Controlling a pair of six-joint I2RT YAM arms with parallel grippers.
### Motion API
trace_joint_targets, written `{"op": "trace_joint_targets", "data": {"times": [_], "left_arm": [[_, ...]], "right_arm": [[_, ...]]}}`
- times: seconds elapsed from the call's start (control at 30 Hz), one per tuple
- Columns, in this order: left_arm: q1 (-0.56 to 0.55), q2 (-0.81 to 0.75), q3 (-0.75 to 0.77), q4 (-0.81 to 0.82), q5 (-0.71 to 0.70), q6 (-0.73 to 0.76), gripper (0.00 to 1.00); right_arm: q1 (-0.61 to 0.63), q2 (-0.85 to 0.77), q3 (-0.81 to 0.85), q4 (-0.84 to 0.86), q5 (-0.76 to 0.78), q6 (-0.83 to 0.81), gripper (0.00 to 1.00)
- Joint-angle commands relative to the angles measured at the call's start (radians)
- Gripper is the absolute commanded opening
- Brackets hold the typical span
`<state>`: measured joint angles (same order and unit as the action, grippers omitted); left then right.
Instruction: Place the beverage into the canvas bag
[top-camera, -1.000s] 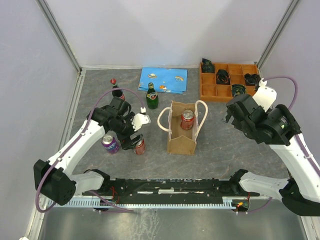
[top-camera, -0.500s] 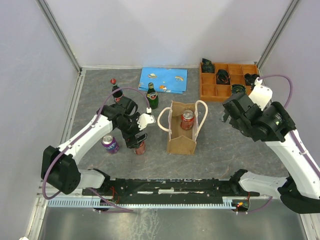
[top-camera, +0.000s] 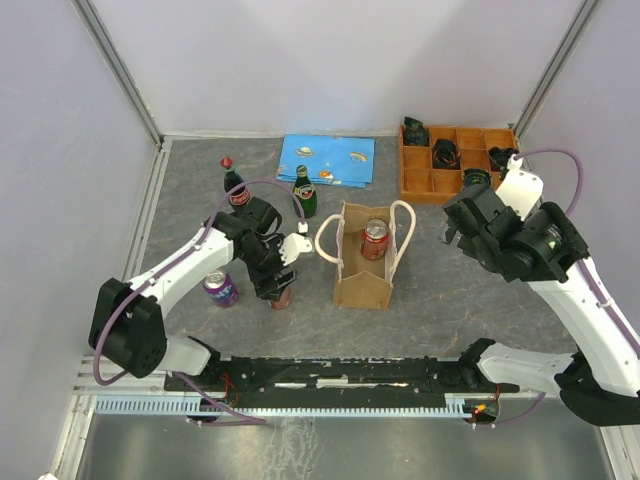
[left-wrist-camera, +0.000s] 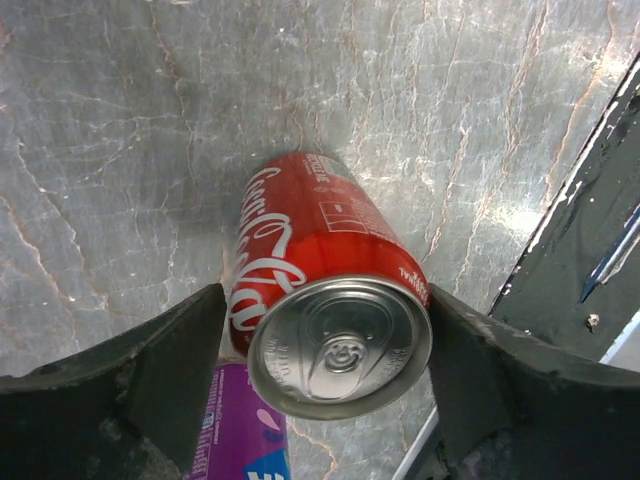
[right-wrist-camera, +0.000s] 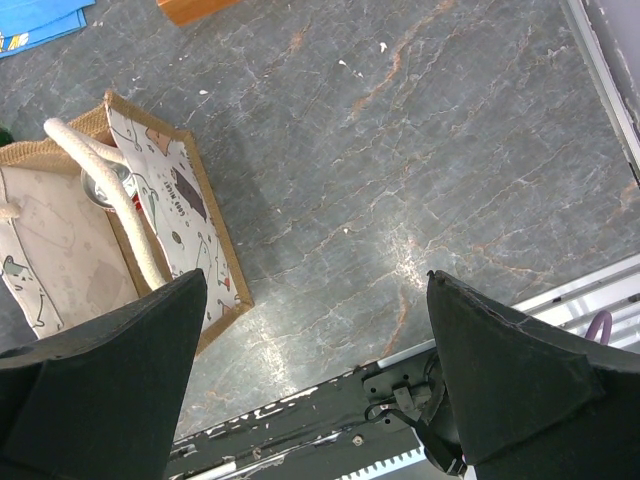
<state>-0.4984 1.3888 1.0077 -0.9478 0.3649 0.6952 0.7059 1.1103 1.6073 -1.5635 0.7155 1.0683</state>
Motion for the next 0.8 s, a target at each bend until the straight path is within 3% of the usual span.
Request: {"op": "trace_joint_targets", "data": {"times": [0.0, 0.07, 0.13, 0.33, 0.53, 0.77], "left_arm": [[-0.005, 0.004, -0.009, 0.034, 0.026, 0.034, 0.71], [-0.005, -0.001, -0.002, 0.022, 0.028, 0.035, 0.43], [-0.004, -0.010, 0.014, 0.013, 0.022, 0.027, 0.06], [0.046, -0.046, 0.167, -0.033, 0.028, -0.022, 0.03], [0.198, -0.034, 0.395, -0.086, 0.090, -0.057, 0.03], [0.236, 0.047, 0.740, -0.038, 0.236, -0.231, 0.03]], "right_arm": [[-0.003, -0.007, 0.015, 0.007, 0.022, -0.001, 0.99], [-0.002, -0.008, 0.013, 0.004, 0.025, 0.002, 0.99], [-0.003, -0.010, 0.012, 0.003, 0.025, 0.004, 0.99], [-0.004, -0.015, 0.008, 0.003, 0.022, 0.007, 0.99], [-0.005, -0.029, -0.002, 0.005, 0.025, 0.011, 0.99], [-0.003, -0.031, -0.030, 0.040, 0.011, 0.004, 0.99]]}}
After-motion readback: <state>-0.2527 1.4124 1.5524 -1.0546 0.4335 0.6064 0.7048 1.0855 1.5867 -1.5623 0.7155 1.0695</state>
